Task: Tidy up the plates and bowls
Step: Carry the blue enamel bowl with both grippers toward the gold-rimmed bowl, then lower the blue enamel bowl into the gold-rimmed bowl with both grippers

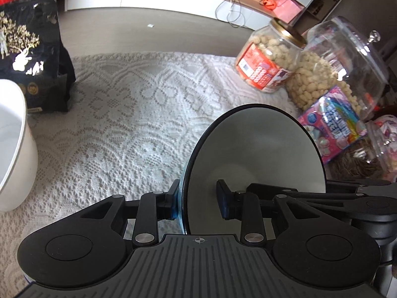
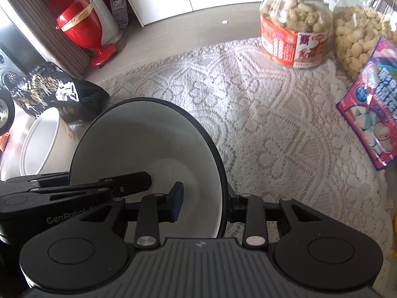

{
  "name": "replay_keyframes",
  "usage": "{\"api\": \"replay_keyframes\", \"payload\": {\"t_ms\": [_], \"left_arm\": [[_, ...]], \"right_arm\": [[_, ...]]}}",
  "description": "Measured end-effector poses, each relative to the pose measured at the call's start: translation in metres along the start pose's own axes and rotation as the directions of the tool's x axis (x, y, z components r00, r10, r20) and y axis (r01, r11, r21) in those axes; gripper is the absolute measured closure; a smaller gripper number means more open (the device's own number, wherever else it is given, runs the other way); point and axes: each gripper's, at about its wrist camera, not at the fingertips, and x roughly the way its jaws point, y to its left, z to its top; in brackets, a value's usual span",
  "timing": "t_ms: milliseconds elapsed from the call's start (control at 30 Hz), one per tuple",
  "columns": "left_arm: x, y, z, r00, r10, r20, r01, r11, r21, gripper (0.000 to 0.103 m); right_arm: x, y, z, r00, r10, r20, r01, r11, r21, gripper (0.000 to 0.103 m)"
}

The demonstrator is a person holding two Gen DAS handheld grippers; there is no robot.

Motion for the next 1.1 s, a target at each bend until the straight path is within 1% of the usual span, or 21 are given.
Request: {"api": "replay_keyframes", "payload": {"t_ms": [100,200,267,333,433,533,600,667,733,833,900,1100], "left_arm": [[-0.025,-0.022,-0.005,0.998,-0.061,0.016,0.061,0.998,0.033,0.071],[-0.045,-0.045,-0.017,0.994,-0.11,0.021,0.108,0.991,0.083,0.071],[-0.049,-0.061,-0.028,0.99,-0.139,-0.005,0.139,0.984,0.109,0.071],[-0.045,-0.075,-0.041,0.987,-0.156,-0.05,0.161,0.977,0.138,0.071],[-0.029,-0.093,-0.062,0.982,-0.147,-0.116,0.166,0.97,0.176,0.071],[-0.013,-0.107,-0.081,0.981,-0.107,-0.161,0.142,0.964,0.223,0.071],[-0.006,-0.115,-0.091,0.983,-0.077,-0.169,0.121,0.957,0.264,0.072],[0.0,-0.122,-0.099,0.983,-0.055,-0.176,0.107,0.947,0.303,0.072],[0.005,-0.125,-0.104,0.985,-0.03,-0.171,0.086,0.94,0.329,0.08],[0.006,-0.123,-0.105,0.987,-0.033,-0.16,0.085,0.939,0.332,0.08],[0.006,-0.119,-0.103,0.985,-0.043,-0.165,0.094,0.945,0.314,0.08],[0.008,-0.112,-0.096,0.976,-0.073,-0.206,0.125,0.959,0.254,0.083]], "right_arm": [[-0.035,-0.005,-0.006,0.999,-0.013,0.036,0.013,1.0,-0.001,0.07],[-0.07,-0.009,-0.02,0.997,-0.047,0.059,0.048,0.999,-0.016,0.07],[-0.084,-0.014,-0.034,0.996,-0.071,0.053,0.072,0.997,-0.008,0.07],[-0.089,-0.024,-0.05,0.996,-0.088,0.021,0.088,0.996,0.011,0.07],[-0.084,-0.043,-0.076,0.995,-0.093,-0.044,0.095,0.994,0.058,0.07],[-0.073,-0.062,-0.099,0.993,-0.077,-0.086,0.086,0.99,0.113,0.07],[-0.065,-0.075,-0.11,0.992,-0.062,-0.107,0.078,0.984,0.158,0.07],[-0.061,-0.084,-0.116,0.992,-0.056,-0.111,0.076,0.981,0.18,0.071],[-0.06,-0.089,-0.121,0.993,-0.051,-0.105,0.07,0.98,0.187,0.071],[-0.059,-0.091,-0.121,0.994,-0.037,-0.105,0.057,0.98,0.191,0.073],[-0.058,-0.089,-0.121,0.994,-0.041,-0.105,0.06,0.981,0.184,0.073],[-0.058,-0.083,-0.117,0.992,-0.072,-0.107,0.089,0.983,0.161,0.073]]}}
